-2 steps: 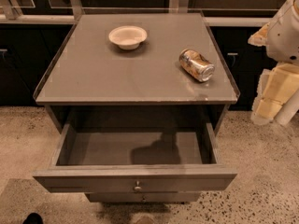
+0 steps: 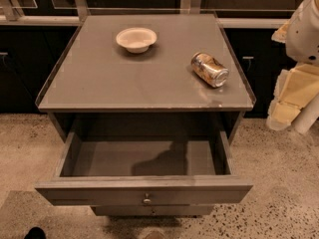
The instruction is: Place orange can into top drawer
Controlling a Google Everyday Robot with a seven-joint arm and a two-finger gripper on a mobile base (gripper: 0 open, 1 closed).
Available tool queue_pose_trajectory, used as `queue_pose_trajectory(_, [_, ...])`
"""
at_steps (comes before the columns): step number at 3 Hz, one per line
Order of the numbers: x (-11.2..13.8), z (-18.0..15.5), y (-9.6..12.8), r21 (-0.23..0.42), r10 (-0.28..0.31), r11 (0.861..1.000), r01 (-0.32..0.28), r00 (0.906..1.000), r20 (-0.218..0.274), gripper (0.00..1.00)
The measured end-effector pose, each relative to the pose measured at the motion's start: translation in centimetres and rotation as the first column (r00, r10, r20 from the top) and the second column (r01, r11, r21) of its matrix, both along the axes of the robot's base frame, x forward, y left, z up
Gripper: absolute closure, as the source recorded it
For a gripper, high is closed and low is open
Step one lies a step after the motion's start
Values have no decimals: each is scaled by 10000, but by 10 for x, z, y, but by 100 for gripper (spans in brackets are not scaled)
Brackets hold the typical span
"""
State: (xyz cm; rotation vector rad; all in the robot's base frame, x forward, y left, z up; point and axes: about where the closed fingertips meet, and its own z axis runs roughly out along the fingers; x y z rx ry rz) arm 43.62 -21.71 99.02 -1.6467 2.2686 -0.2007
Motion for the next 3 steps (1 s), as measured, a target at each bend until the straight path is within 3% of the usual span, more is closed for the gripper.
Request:
queue_pose_trajectory(1, [37, -3, 1, 248, -309, 9992, 309, 9995, -18, 0])
queue_pose_trajectory(2, [91, -11, -2, 571, -815, 9950, 820, 9966, -107, 0])
queue_pose_trajectory(3, [98, -9, -1, 664, -811, 9945, 808, 9967, 16, 0])
